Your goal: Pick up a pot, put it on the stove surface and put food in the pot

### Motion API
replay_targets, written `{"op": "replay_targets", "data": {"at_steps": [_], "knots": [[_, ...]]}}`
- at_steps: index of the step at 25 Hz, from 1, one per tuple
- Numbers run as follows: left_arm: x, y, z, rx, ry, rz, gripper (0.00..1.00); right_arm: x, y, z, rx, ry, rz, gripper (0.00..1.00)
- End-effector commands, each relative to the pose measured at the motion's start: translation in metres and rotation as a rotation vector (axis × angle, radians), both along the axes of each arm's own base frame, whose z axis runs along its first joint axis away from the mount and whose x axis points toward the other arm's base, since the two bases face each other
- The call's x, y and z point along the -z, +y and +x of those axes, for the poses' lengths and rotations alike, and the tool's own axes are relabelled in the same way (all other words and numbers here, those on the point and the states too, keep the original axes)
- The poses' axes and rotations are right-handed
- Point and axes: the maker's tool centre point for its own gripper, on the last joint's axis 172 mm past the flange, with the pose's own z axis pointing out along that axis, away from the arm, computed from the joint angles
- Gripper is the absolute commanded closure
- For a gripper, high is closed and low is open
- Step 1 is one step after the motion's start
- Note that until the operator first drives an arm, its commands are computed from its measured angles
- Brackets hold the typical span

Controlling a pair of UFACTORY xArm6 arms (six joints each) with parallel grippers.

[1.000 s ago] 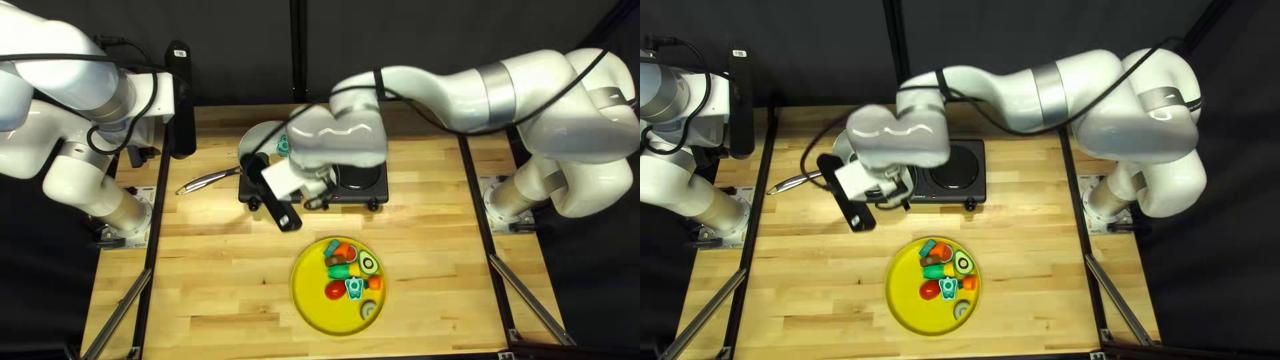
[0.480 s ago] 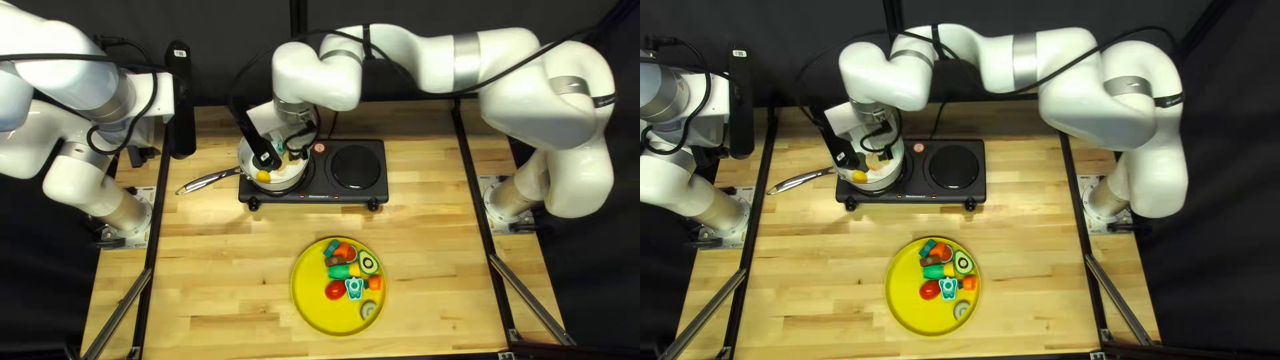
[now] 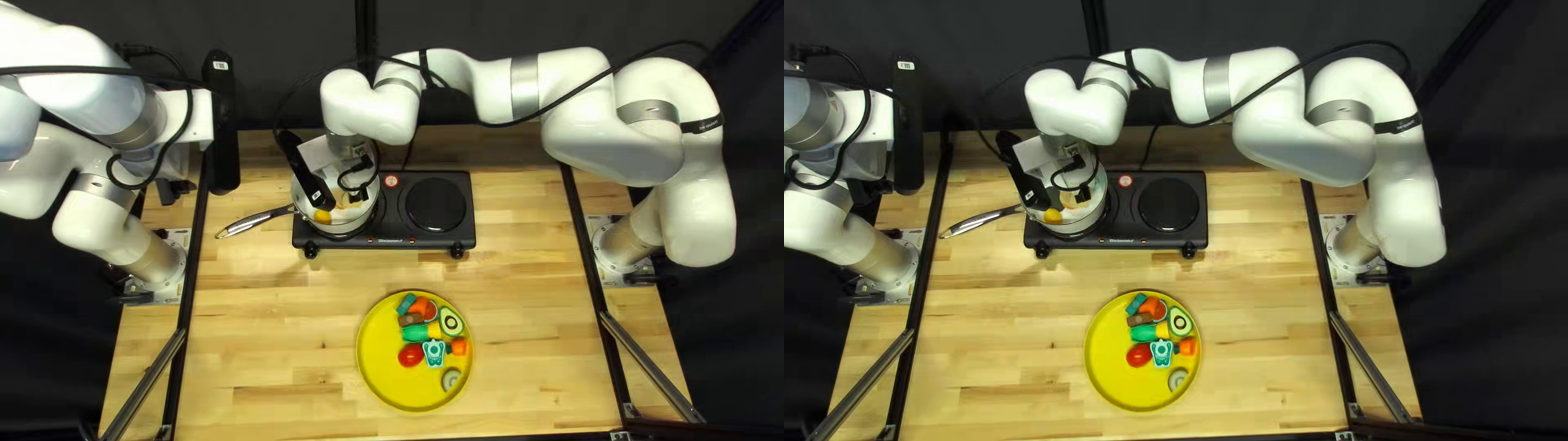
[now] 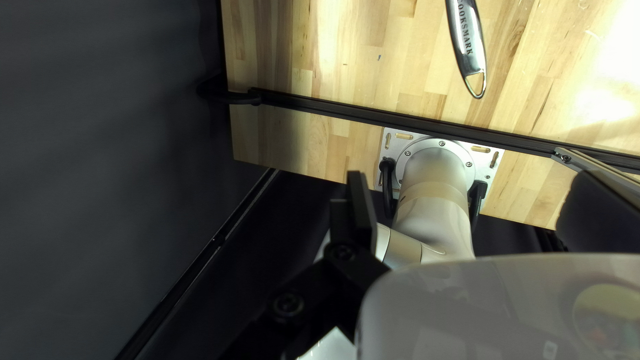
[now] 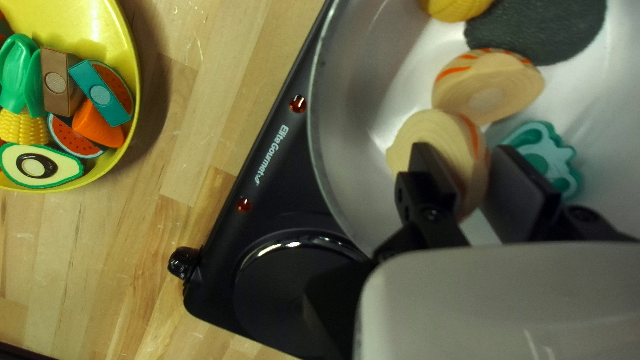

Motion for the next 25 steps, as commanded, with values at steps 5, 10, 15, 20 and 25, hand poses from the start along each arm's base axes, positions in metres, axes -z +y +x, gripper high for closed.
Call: {"op": "replay_targets", "data": {"at_steps": [5, 10, 15, 20, 25], "knots": [[0.0, 0.0, 0.0, 0.0, 0.0, 0.0, 0.0, 0.0, 0.0, 0.0, 0.001, 0.001, 0.0, 1.0], [0.0, 0.0, 0.0, 0.0, 0.0, 0.0, 0.0, 0.0, 0.0, 0.0, 0.001, 0.001, 0.0, 0.0], [0.0, 0.0, 0.0, 0.0, 0.0, 0.0, 0.0, 0.0, 0.0, 0.0, 0.001, 0.001, 0.0, 0.0], [0.0, 0.0, 0.0, 0.0, 0.0, 0.0, 0.0, 0.0, 0.0, 0.0, 0.001, 0.001, 0.0, 0.0], [0.0, 0.0, 0.0, 0.0, 0.0, 0.0, 0.0, -0.032, 0.003, -0.004, 0.002, -0.001, -0.034, 0.0]]}}
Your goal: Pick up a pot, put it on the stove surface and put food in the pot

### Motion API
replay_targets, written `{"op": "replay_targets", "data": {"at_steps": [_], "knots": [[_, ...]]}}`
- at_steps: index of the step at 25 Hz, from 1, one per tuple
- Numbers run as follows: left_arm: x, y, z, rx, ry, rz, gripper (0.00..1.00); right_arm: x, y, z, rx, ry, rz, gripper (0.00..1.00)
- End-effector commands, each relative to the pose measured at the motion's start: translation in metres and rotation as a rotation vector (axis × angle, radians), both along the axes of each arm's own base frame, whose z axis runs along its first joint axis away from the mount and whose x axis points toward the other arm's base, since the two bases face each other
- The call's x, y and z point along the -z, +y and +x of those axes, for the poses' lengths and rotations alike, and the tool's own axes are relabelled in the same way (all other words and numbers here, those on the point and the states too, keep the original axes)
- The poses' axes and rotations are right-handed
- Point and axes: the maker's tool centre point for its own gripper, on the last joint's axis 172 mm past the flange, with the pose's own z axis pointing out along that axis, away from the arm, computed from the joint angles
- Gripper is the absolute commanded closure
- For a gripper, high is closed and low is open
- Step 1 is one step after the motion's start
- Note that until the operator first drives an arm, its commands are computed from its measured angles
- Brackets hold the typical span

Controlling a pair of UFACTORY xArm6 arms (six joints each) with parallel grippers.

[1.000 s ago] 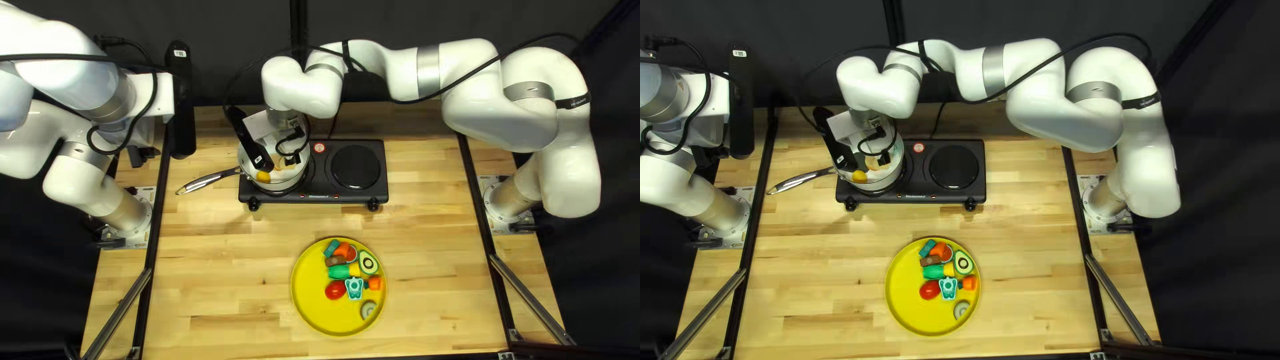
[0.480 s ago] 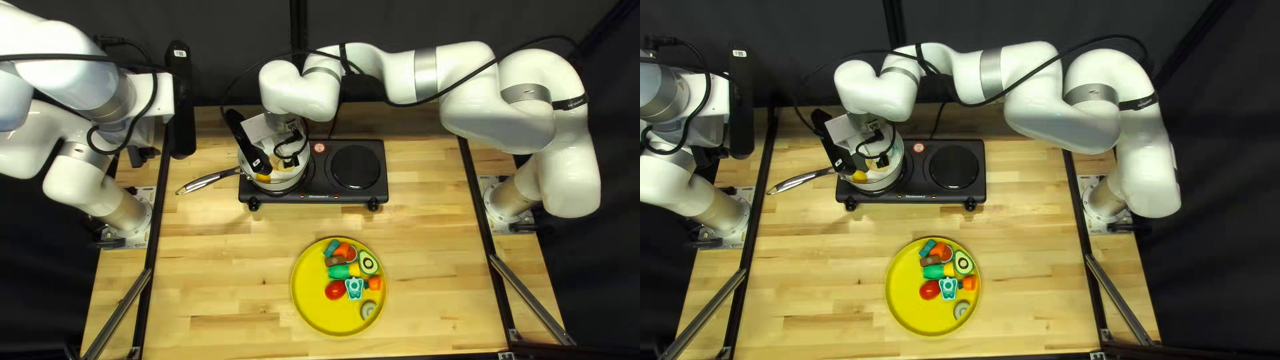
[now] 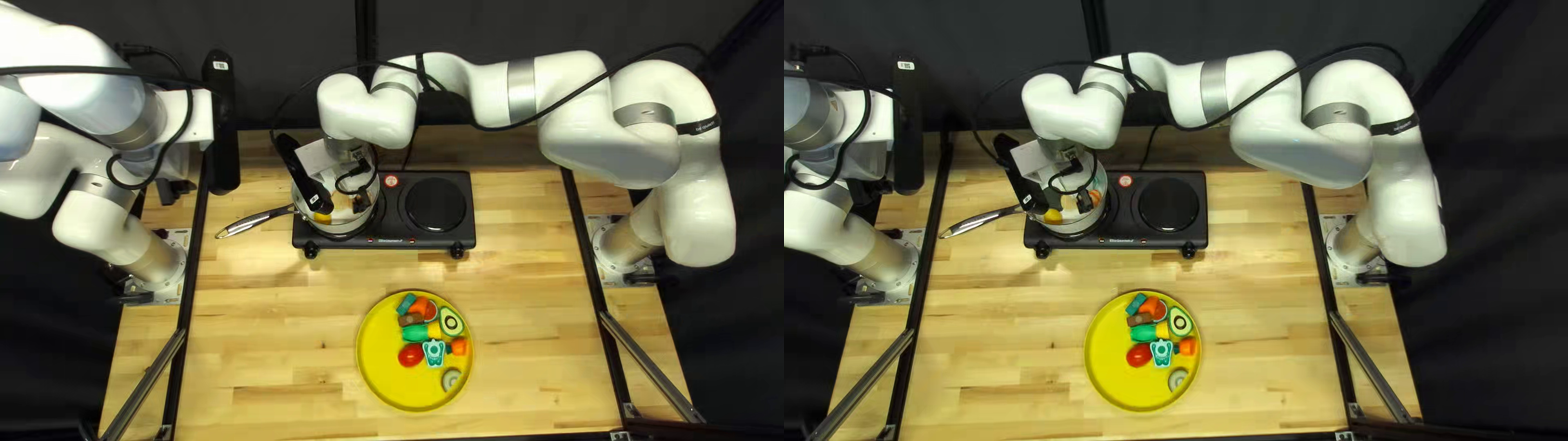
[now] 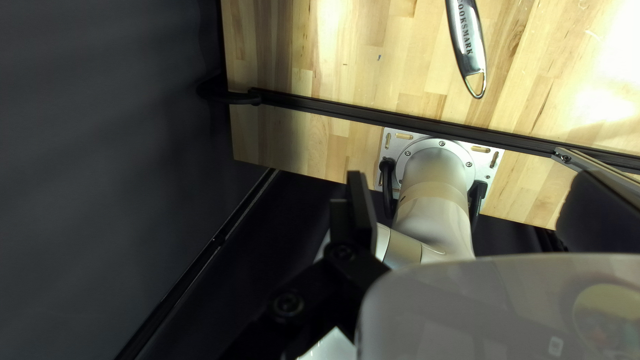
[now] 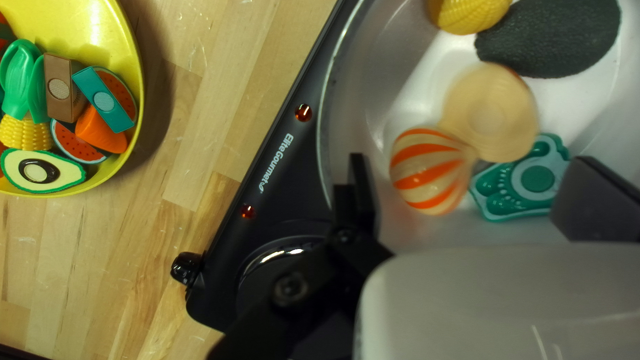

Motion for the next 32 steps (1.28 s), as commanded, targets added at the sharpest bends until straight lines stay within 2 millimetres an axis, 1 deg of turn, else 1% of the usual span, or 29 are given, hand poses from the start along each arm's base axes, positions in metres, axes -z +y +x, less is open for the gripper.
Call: {"op": "replay_targets", "data": {"at_steps": [1, 2, 4, 6, 7, 8, 9, 10, 12, 13, 14, 16, 18, 19, 20, 23, 24, 25, 27, 28, 29, 32], "knots": [[0.0, 0.0, 0.0, 0.0, 0.0, 0.0, 0.0, -0.037, 0.004, -0.003, 0.003, -0.004, -0.036, 0.0], [0.0, 0.0, 0.0, 0.0, 0.0, 0.0, 0.0, -0.045, 0.007, -0.006, 0.004, -0.005, -0.044, 0.0], [0.0, 0.0, 0.0, 0.0, 0.0, 0.0, 0.0, -0.056, 0.014, -0.012, 0.013, -0.006, -0.057, 0.0], [0.0, 0.0, 0.0, 0.0, 0.0, 0.0, 0.0, -0.068, 0.033, -0.025, 0.039, -0.004, -0.075, 0.0], [0.0, 0.0, 0.0, 0.0, 0.0, 0.0, 0.0, -0.073, 0.046, -0.032, 0.054, 0.001, -0.085, 0.0], [0.0, 0.0, 0.0, 0.0, 0.0, 0.0, 0.0, -0.078, 0.066, -0.045, 0.074, 0.008, -0.097, 0.0], [0.0, 0.0, 0.0, 0.0, 0.0, 0.0, 0.0, -0.079, 0.08, -0.053, 0.088, 0.011, -0.104, 0.0], [0.0, 0.0, 0.0, 0.0, 0.0, 0.0, 0.0, -0.078, 0.108, -0.07, 0.113, 0.012, -0.113, 0.0], [0.0, 0.0, 0.0, 0.0, 0.0, 0.0, 0.0, -0.068, 0.153, -0.095, 0.146, 0.009, -0.121, 0.0], [0.0, 0.0, 0.0, 0.0, 0.0, 0.0, 0.0, -0.061, 0.172, -0.105, 0.159, 0.008, -0.122, 0.0], [0.0, 0.0, 0.0, 0.0, 0.0, 0.0, 0.0, -0.056, 0.184, -0.111, 0.165, 0.007, -0.122, 0.0], [0.0, 0.0, 0.0, 0.0, 0.0, 0.0, 0.0, -0.04, 0.219, -0.125, 0.18, 0.014, -0.125, 0.0], [0.0, 0.0, 0.0, 0.0, 0.0, 0.0, 0.0, -0.026, 0.244, -0.137, 0.181, 0.021, -0.128, 0.0], [0.0, 0.0, 0.0, 0.0, 0.0, 0.0, 0.0, -0.021, 0.251, -0.14, 0.179, 0.02, -0.127, 0.0], [0.0, 0.0, 0.0, 0.0, 0.0, 0.0, 0.0, -0.01, 0.265, -0.146, 0.173, 0.021, -0.125, 0.0], [0.0, 0.0, 0.0, 0.0, 0.0, 0.0, 0.0, 0.015, 0.285, -0.153, 0.153, 0.026, -0.124, 0.0], [0.0, 0.0, 0.0, 0.0, 0.0, 0.0, 0.0, 0.024, 0.289, -0.156, 0.141, 0.025, -0.126, 0.0], [0.0, 0.0, 0.0, 0.0, 0.0, 0.0, 0.0, 0.037, 0.292, -0.161, 0.118, 0.021, -0.123, 0.0], [0.0, 0.0, 0.0, 0.0, 0.0, 0.0, 0.0, 0.054, 0.295, -0.165, 0.095, 0.011, -0.11, 0.0], [0.0, 0.0, 0.0, 0.0, 0.0, 0.0, 0.0, 0.065, 0.298, -0.162, 0.079, 0.006, -0.096, 0.0], [0.0, 0.0, 0.0, 0.0, 0.0, 0.0, 0.0, 0.069, 0.3, -0.16, 0.071, 0.005, -0.09, 0.0], [0.0, 0.0, 0.0, 0.0, 0.0, 0.0, 0.0, 0.081, 0.313, -0.143, 0.029, 0.009, -0.065, 0.0]]}}
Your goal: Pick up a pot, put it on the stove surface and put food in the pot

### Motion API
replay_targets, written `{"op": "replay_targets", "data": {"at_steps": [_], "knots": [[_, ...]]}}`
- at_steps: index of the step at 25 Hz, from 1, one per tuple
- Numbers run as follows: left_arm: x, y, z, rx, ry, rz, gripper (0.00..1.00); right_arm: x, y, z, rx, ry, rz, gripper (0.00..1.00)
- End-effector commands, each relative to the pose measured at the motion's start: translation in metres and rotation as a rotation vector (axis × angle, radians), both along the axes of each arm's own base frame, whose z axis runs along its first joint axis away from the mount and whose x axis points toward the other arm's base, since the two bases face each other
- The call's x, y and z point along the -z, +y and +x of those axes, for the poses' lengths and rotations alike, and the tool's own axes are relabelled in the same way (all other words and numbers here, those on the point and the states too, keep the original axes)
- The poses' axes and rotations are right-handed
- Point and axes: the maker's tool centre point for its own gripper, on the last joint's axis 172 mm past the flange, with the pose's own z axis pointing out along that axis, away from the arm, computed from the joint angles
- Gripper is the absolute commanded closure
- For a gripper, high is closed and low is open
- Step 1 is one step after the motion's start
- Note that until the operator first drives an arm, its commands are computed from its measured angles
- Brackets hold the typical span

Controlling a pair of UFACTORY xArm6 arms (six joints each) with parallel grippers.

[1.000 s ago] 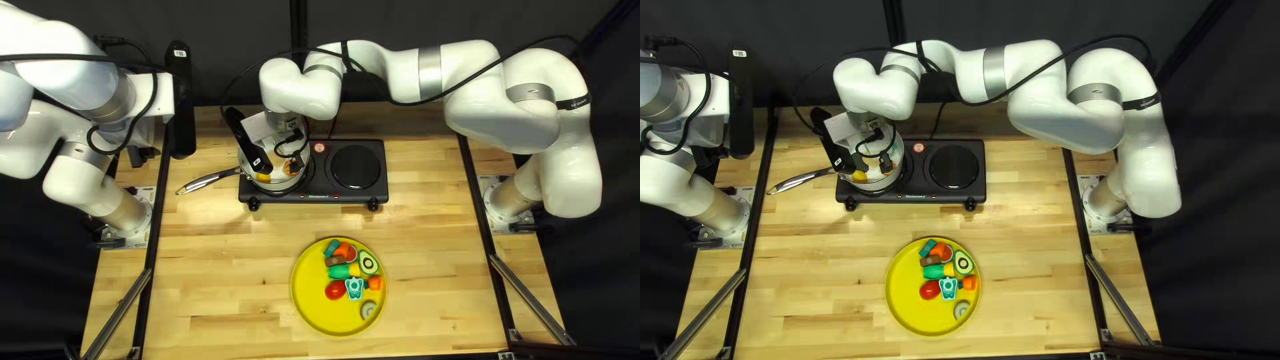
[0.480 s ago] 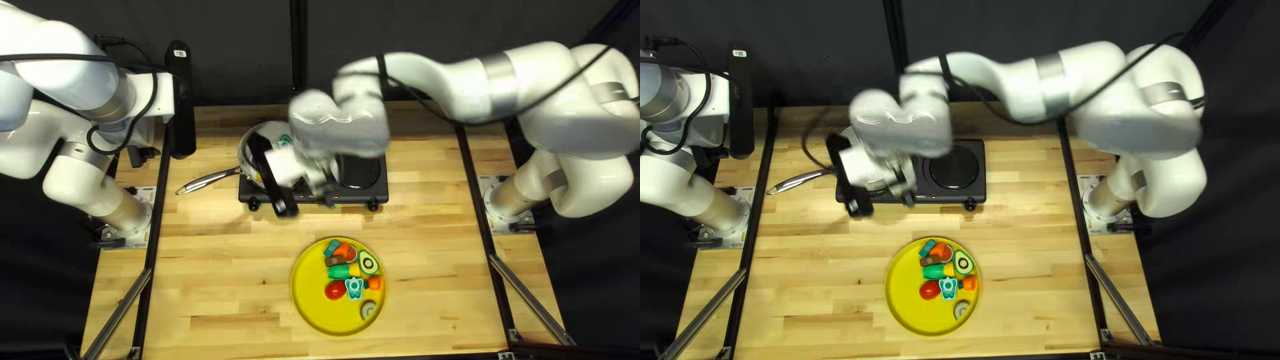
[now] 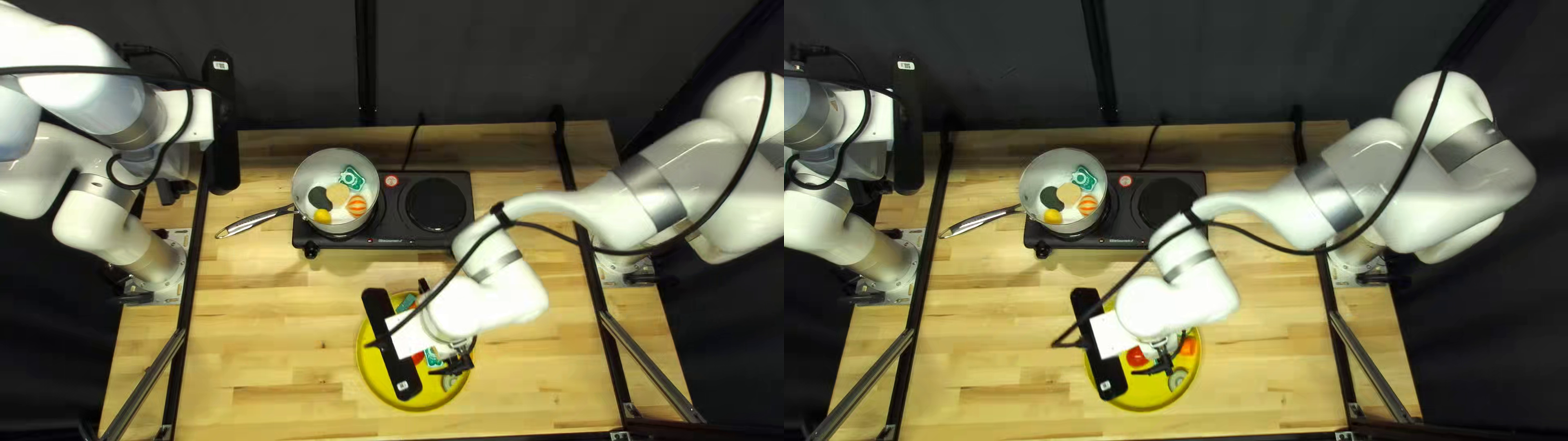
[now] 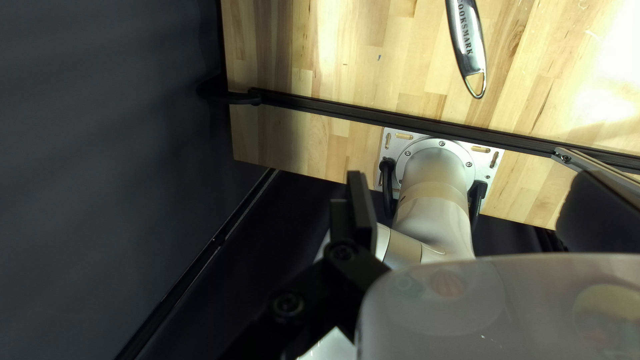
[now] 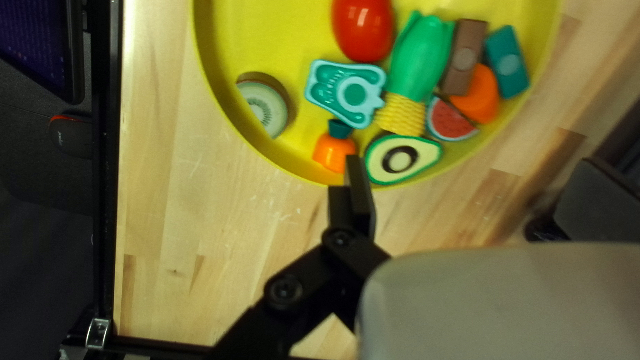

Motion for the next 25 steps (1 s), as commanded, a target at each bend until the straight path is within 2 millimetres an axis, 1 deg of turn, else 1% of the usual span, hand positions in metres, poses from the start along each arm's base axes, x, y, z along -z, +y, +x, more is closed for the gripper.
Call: {"op": "replay_targets", "data": {"at_steps": [1, 3, 6, 15, 21, 25], "knots": [[0.0, 0.0, 0.0, 0.0, 0.0, 0.0, 0.0, 0.022, 0.023, 0.027, -0.069, 0.004, 0.042, 0.0], [0.0, 0.0, 0.0, 0.0, 0.0, 0.0, 0.0, 0.031, 0.032, 0.037, -0.096, 0.014, 0.055, 0.0], [0.0, 0.0, 0.0, 0.0, 0.0, 0.0, 0.0, 0.041, 0.034, 0.043, -0.118, 0.019, 0.072, 0.0], [0.0, 0.0, 0.0, 0.0, 0.0, 0.0, 0.0, 0.056, 0.034, 0.045, -0.146, 0.027, 0.103, 0.0], [0.0, 0.0, 0.0, 0.0, 0.0, 0.0, 0.0, 0.069, 0.031, 0.044, -0.153, 0.024, 0.116, 0.0], [0.0, 0.0, 0.0, 0.0, 0.0, 0.0, 0.0, 0.072, 0.026, 0.044, -0.154, 0.023, 0.12, 0.0]]}}
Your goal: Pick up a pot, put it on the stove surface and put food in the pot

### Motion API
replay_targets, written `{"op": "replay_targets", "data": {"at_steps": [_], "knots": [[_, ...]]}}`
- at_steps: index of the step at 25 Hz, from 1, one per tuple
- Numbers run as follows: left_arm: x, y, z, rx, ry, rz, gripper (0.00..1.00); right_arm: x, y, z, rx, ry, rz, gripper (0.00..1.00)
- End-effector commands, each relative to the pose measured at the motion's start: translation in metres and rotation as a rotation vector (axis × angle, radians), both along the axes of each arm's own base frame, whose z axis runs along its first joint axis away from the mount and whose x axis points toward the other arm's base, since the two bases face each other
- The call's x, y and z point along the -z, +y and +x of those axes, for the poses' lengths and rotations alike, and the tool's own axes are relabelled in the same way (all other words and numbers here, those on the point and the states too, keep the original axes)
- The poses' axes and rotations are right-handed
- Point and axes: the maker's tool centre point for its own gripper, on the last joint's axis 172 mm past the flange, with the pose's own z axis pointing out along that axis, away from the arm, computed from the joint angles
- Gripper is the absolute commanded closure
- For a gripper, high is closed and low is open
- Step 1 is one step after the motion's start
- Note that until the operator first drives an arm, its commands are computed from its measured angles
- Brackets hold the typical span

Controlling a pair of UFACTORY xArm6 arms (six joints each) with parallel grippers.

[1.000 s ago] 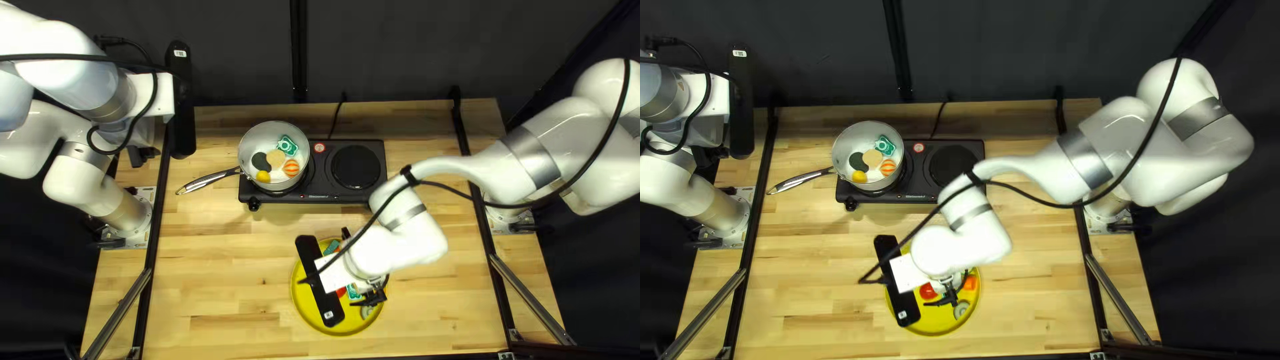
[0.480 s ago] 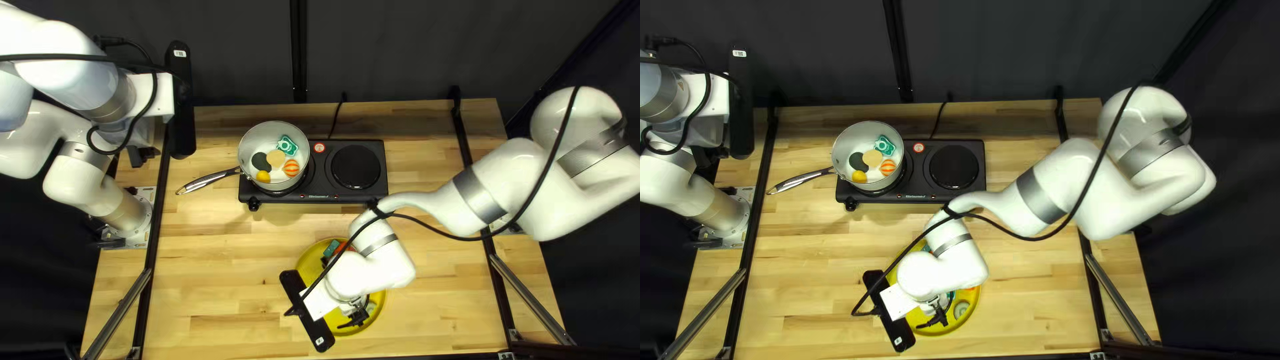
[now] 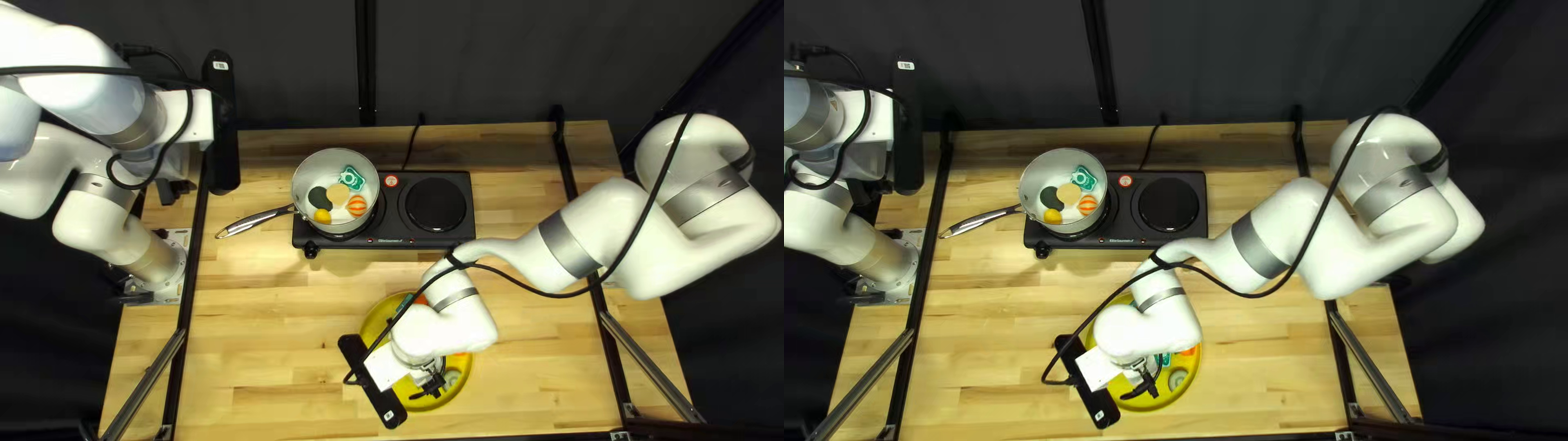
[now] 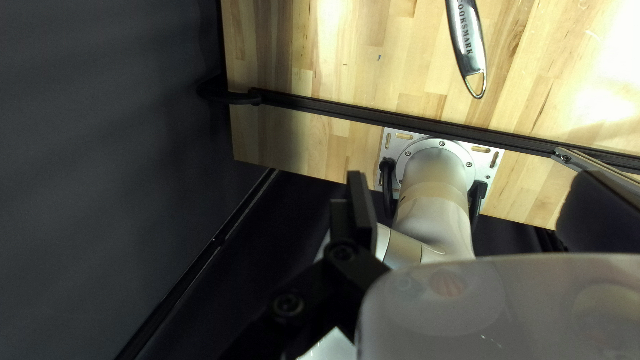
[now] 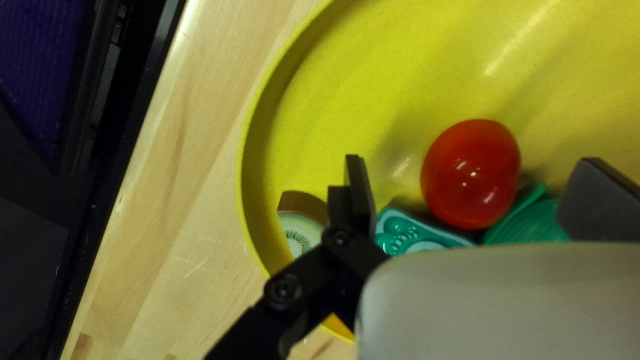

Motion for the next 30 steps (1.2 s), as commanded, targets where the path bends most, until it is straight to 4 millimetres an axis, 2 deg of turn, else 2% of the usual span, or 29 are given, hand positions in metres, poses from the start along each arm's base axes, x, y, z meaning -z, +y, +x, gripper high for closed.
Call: {"op": "replay_targets", "data": {"at_steps": [1, 2, 3, 4, 21, 22, 26, 30], "knots": [[0.0, 0.0, 0.0, 0.0, 0.0, 0.0, 0.0, 0.004, -0.005, 0.001, 0.002, -0.002, 0.006, 0.0], [0.0, 0.0, 0.0, 0.0, 0.0, 0.0, 0.0, 0.006, -0.007, 0.0, 0.009, 0.001, 0.007, 0.0], [0.0, 0.0, 0.0, 0.0, 0.0, 0.0, 0.0, 0.007, -0.01, 0.0, 0.024, 0.003, 0.01, 0.38], [0.0, 0.0, 0.0, 0.0, 0.0, 0.0, 0.0, 0.007, -0.01, 0.0, 0.024, 0.003, 0.01, 1.0], [0.0, 0.0, 0.0, 0.0, 0.0, 0.0, 0.0, 0.005, -0.01, -0.001, 0.02, 0.004, 0.005, 1.0], [0.0, 0.0, 0.0, 0.0, 0.0, 0.0, 0.0, 0.001, -0.01, 0.0, 0.018, 0.006, 0.001, 1.0], [0.0, 0.0, 0.0, 0.0, 0.0, 0.0, 0.0, -0.038, -0.008, 0.009, 0.006, 0.019, -0.035, 1.0], [0.0, 0.0, 0.0, 0.0, 0.0, 0.0, 0.0, -0.061, -0.007, 0.013, -0.004, 0.024, -0.064, 1.0]]}}
